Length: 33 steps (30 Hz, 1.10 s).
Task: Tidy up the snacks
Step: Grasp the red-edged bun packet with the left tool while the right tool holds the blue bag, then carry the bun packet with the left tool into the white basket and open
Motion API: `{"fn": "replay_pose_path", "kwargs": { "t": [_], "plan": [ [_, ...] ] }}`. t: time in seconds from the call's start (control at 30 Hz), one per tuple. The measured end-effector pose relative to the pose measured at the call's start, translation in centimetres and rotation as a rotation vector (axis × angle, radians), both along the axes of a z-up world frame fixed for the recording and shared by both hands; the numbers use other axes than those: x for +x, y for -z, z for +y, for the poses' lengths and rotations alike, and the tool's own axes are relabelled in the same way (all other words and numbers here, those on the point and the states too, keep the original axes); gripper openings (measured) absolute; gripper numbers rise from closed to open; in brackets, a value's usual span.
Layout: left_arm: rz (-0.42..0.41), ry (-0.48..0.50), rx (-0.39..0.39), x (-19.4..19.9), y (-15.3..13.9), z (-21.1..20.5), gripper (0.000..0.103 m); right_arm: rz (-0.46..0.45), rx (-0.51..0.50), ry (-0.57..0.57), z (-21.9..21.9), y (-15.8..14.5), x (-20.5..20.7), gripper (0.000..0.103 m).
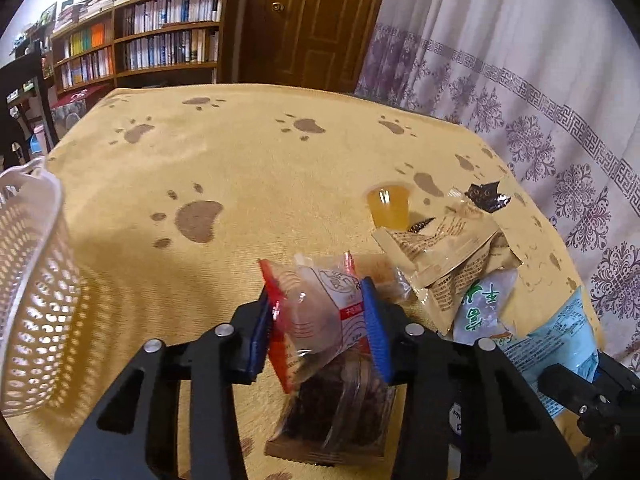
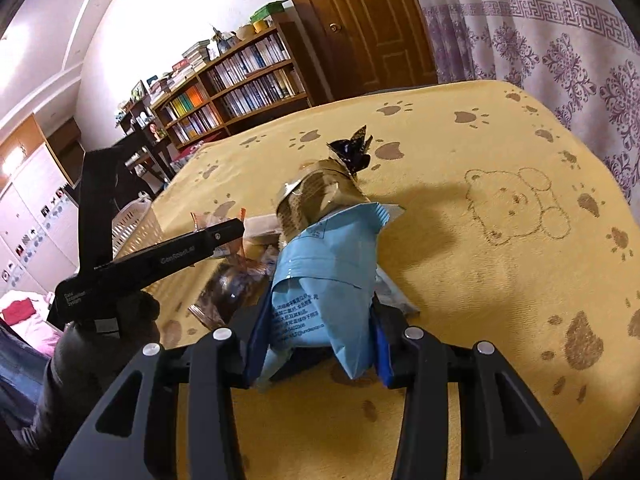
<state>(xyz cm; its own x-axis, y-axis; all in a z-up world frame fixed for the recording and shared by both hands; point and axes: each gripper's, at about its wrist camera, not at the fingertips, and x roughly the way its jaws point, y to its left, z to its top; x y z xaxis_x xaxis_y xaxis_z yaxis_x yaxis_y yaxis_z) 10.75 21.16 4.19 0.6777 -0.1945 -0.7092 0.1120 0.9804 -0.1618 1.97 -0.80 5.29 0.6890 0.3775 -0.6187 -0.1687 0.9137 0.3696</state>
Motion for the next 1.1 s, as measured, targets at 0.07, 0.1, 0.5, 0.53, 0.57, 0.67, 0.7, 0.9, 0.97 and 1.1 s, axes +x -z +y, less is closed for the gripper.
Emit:
{"fn": "replay_pose_path", "kwargs": {
  "t": [0.07,0.1,0.5,0.53,0.57,0.67,0.7,0.9,0.97,1.1],
  "plan": [
    [-0.010,-0.005,-0.001,-0.4,-0.4,0.4,0.038,-0.004,0.012,-0.002,0.0,-0.3,-0.3,0.042],
    [-0.017,-0.009,0.005,-0.6,-0.7,0.6,0.035,-0.008,0.014,-0.002,0.1,-0.5,-0.4,0.042],
    [-0.029,-0.033,-0.005,-2.1,-1.4,2.7,0.026,-0.021,0.012,-0.005,0.4,-0.9,-1.0,0.042],
    [-0.026,-0.040,-0.007,-2.1,-1.3,2.8,0.030,-0.019,0.011,-0.004,0.4,-0.8,-0.9,0.042],
    [-0.018,-0.042,-0.009,-2.0,-1.0,2.9,0.033,-0.017,0.010,-0.003,0.3,-0.7,-0.9,0.042],
    [0.012,-0.047,-0.017,-1.7,-0.1,3.0,0.044,-0.012,0.007,-0.002,0.3,-0.5,-0.7,0.042],
    [0.030,-0.043,-0.025,-1.5,0.3,2.9,0.046,-0.012,0.006,-0.002,0.3,-0.5,-0.7,0.042],
    [0.049,-0.022,-0.017,-0.9,2.1,2.1,0.038,-0.004,0.001,-0.003,0.5,-0.2,-0.6,0.042],
    [0.038,-0.020,-0.005,-1.1,2.0,2.0,0.036,-0.002,-0.001,-0.002,0.6,-0.1,-0.5,0.042],
    [0.005,-0.030,0.004,-1.6,1.2,2.1,0.035,-0.006,0.001,0.000,0.5,-0.1,-0.5,0.042]
  ]
}}
